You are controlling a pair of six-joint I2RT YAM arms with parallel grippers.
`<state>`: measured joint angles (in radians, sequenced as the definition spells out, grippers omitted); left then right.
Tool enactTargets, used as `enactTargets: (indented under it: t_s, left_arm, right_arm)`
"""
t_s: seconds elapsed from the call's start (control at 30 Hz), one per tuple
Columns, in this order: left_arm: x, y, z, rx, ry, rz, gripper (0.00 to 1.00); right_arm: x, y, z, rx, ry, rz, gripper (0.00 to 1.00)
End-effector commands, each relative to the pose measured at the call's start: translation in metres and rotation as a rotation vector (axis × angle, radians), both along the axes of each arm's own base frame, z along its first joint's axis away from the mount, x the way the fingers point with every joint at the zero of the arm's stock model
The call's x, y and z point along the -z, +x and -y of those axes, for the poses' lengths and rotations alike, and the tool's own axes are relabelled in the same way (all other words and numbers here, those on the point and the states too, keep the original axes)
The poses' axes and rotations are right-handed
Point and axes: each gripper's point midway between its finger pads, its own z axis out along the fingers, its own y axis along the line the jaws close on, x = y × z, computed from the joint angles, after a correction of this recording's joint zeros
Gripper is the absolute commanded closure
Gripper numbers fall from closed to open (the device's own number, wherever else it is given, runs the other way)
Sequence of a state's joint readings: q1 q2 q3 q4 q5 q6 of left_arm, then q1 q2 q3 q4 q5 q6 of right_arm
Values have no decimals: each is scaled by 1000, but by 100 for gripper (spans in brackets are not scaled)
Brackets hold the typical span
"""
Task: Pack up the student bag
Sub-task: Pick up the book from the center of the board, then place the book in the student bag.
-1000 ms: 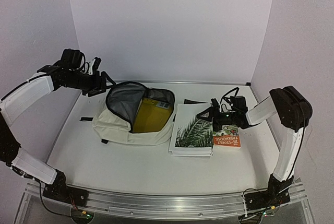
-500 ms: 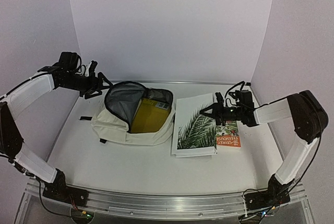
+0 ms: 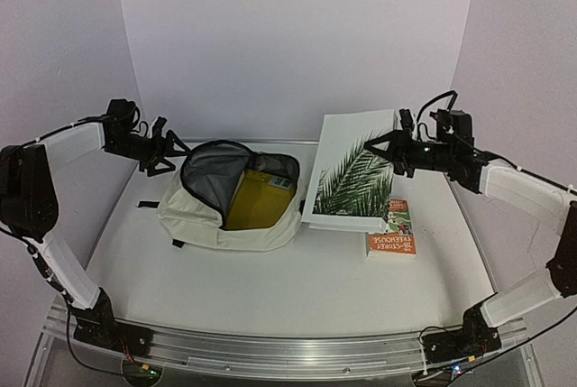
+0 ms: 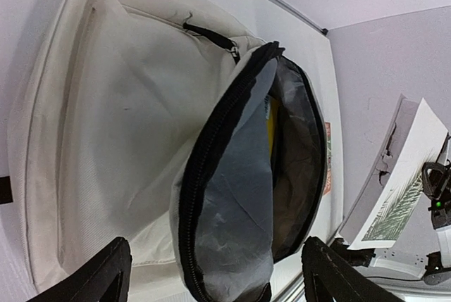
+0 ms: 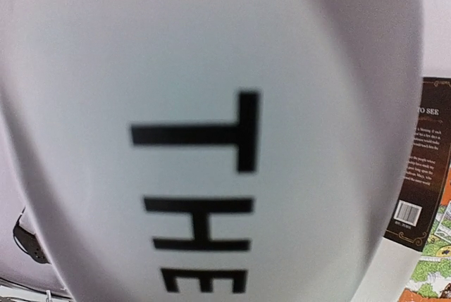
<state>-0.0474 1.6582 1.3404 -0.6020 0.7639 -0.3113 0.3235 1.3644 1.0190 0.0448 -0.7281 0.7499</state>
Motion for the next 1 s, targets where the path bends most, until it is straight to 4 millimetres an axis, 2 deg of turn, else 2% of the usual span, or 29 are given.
enactTargets:
  t_s: [0.0,0.07,0.2,0.27,0.4,0.43,0.47,0.6,0.8,0.9,0.97]
  left_arm:
    - [-24,-3,20,102,-115,81,16]
    - [-20,-4,21,112,-118,77,16]
    - [1,-2,20,97,-94,28,17]
    - [12,-1,17,81,-66,-2,17]
    - [15,-3,24,96,-71,-7,19]
    - [15,-4,27,105,-76,-7,22]
    - [15,-4,29,115,-84,-10,25]
    - [18,-8,38,147,-107,-26,55]
    - [17,-8,42,159,-118,-25,90]
    - [15,-8,44,166,-141,-20,99]
    - [7,-7,45,170,-157,-1,100]
  right_arm:
    - [-50,2,-15,44,50,58,63]
    - [-64,7,-27,61,59,91,62]
    - [-74,24,-49,86,118,116,62]
    - [-75,34,-63,88,138,121,62]
    - [-67,57,-94,103,113,135,63]
    - [-58,66,-102,110,99,125,63]
    - [-58,71,-110,108,97,133,63]
    - [-34,95,-137,128,46,141,63]
    - [2,115,-176,105,13,119,64]
    - [22,115,-189,105,-11,79,65]
    - [34,111,-195,103,-26,52,65]
